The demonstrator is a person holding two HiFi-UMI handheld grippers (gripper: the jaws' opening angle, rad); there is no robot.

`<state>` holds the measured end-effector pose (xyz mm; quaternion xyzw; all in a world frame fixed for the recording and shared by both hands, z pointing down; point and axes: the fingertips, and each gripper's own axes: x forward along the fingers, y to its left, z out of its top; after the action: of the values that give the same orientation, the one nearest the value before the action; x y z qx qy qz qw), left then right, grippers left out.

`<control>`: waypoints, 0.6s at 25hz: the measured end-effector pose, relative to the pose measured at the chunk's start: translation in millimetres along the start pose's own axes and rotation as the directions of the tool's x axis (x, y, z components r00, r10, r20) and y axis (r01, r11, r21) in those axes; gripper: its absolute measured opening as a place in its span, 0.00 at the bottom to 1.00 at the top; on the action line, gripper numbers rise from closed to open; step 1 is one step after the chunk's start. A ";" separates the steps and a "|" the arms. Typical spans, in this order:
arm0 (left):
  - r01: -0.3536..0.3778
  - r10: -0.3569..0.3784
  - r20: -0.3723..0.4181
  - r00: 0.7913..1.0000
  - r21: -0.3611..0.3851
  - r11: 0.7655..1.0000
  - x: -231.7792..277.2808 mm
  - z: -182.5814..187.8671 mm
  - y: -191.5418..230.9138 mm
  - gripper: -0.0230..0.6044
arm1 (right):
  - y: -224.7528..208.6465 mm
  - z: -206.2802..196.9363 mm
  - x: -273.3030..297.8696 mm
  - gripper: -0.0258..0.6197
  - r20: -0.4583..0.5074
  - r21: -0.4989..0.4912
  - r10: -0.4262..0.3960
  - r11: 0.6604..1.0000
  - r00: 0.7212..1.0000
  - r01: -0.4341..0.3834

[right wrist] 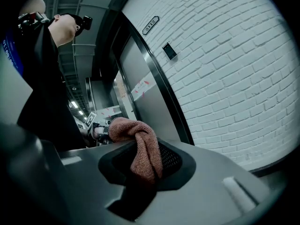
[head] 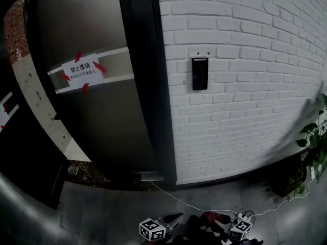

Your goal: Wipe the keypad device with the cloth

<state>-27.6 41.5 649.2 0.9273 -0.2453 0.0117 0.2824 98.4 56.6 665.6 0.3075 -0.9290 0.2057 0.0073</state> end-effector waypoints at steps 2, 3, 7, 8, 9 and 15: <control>0.015 -0.015 -0.005 1.000 0.005 1.000 0.1 -3.4 -9.4 0.04 | 7.6 1.5 -6.2 0.18 0.009 -0.003 -0.014 1.000 1.000 0.014; 0.022 -0.022 -0.005 1.000 0.006 1.000 0.1 -4.5 -13.1 0.04 | 9.8 1.5 -8.6 0.18 0.014 -0.005 -0.023 1.000 1.000 0.023; 0.034 -0.034 0.000 0.999 0.015 0.999 1.9 -8.6 -21.0 0.04 | 16.2 4.1 -12.2 0.17 0.023 -0.029 -0.035 0.999 0.999 0.035; 0.033 -0.033 0.002 0.999 0.017 0.999 3.2 -9.6 -21.6 0.04 | 15.9 4.6 -12.3 0.17 0.024 -0.036 -0.035 0.999 0.999 0.036; 0.033 -0.033 0.003 0.999 0.020 0.999 4.6 -11.0 -21.7 0.04 | 14.8 4.3 -12.2 0.17 0.027 -0.040 -0.036 0.999 0.999 0.037; 0.038 -0.038 -0.004 0.999 0.028 0.999 21.8 -10.3 -28.1 0.04 | 6.1 13.0 -15.3 0.17 0.033 -0.040 -0.031 0.999 0.999 0.032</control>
<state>5.7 57.4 646.8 0.9356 -0.2269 0.0115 0.2702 108.8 64.6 649.2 0.3252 -0.9280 0.1820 0.0019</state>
